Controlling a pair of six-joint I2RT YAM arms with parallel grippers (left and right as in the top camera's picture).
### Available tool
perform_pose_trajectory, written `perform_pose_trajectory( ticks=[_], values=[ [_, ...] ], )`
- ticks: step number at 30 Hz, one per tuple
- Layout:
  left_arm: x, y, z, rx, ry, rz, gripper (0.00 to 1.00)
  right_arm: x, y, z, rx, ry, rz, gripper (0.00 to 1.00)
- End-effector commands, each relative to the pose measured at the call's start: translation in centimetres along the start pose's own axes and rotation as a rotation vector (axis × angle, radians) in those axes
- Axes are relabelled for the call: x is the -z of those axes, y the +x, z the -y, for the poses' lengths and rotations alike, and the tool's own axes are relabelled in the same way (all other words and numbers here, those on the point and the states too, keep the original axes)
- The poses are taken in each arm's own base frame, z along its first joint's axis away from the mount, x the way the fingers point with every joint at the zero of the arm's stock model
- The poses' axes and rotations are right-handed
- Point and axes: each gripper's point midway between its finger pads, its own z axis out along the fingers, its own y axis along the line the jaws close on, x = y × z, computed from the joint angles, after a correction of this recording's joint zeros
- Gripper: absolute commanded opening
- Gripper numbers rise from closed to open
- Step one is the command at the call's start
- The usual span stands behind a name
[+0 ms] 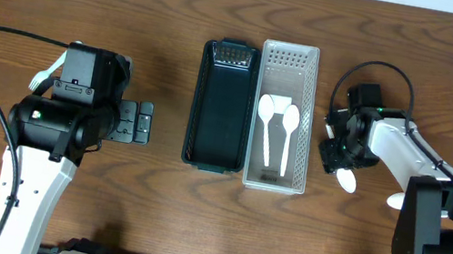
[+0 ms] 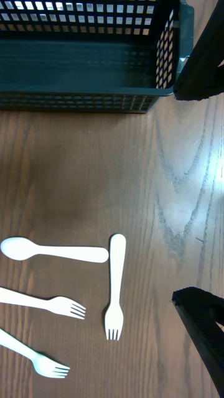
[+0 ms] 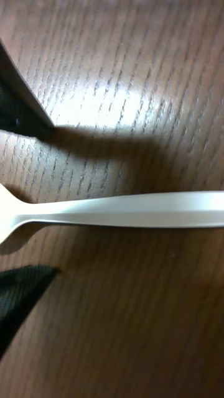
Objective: Pack container
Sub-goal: 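Grasp the white spoon lying right of the white basket, then lower the spoon into the white basket and release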
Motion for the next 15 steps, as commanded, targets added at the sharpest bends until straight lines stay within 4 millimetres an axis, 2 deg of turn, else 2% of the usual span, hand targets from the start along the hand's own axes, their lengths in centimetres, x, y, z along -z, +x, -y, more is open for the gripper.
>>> perform_pose_trajectory(
  ticks=[1, 4, 6, 8, 12, 15],
  values=[
    [0.2, -0.4, -0.23, 0.006, -0.01, 0.005, 0.98, -1.19, 0.56, -0.03, -0.005, -0.015, -0.035, 0.6],
    [0.1, -0.39, -0.23, 0.006, -0.01, 0.001, 0.98, -1.19, 0.56, -0.03, -0.005, -0.015, -0.035, 0.53],
    [0.05, -0.38, -0.23, 0.005, -0.01, -0.001, 0.98, -1.19, 0.57, -0.03, -0.005, -0.015, -0.036, 0.34],
    [0.02, -0.38, -0.23, 0.006, -0.01, -0.002, 0.98, -1.19, 0.56, -0.03, -0.005, -0.015, -0.035, 0.22],
    [-0.03, -0.37, -0.23, 0.005, -0.01, -0.004, 0.98, -1.2, 0.59, -0.03, -0.011, -0.015, -0.036, 0.17],
    [-0.07, -0.37, -0.23, 0.005, -0.011, -0.006, 0.98, -1.19, 0.56, -0.03, -0.021, -0.014, -0.035, 0.06]
  ],
)
